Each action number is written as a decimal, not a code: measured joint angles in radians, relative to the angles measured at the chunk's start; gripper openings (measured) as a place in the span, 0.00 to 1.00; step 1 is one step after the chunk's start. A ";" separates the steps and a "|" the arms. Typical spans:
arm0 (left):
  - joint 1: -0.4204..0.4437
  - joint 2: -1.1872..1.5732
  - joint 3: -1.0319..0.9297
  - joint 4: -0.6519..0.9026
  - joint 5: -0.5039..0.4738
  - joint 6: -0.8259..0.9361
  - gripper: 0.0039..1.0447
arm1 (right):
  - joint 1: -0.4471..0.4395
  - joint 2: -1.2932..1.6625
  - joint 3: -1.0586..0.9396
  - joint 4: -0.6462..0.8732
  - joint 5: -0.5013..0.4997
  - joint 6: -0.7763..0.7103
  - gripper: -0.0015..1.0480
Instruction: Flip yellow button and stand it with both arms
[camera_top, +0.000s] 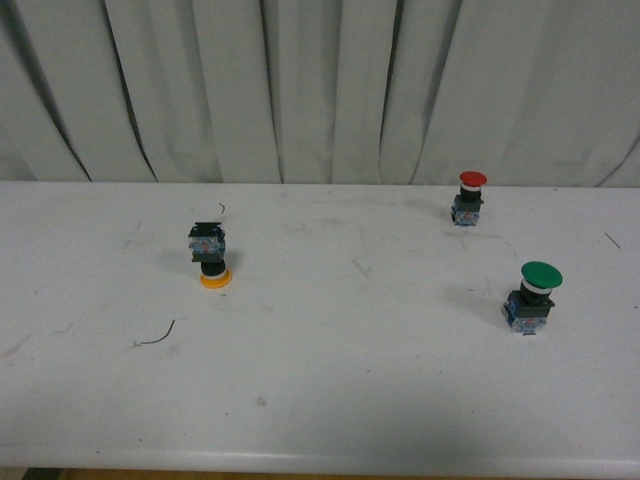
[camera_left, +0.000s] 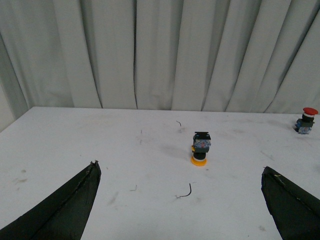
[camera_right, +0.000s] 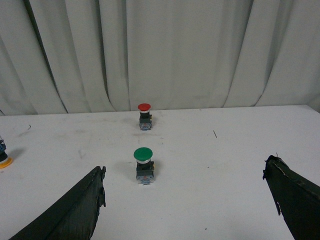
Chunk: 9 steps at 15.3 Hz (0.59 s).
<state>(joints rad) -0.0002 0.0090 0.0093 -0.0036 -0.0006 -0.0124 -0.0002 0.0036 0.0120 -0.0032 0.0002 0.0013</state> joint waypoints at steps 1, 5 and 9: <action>0.000 0.000 0.000 0.000 0.000 0.000 0.94 | 0.000 0.000 0.000 0.000 0.000 0.000 0.94; 0.000 0.000 0.000 0.000 0.000 0.000 0.94 | 0.000 0.000 0.000 0.000 0.000 0.000 0.94; 0.000 0.000 0.000 0.000 0.000 0.000 0.94 | 0.000 0.000 0.000 0.000 0.000 0.000 0.94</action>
<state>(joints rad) -0.0002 0.0090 0.0093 -0.0036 -0.0006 -0.0128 -0.0002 0.0036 0.0120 -0.0032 0.0002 0.0010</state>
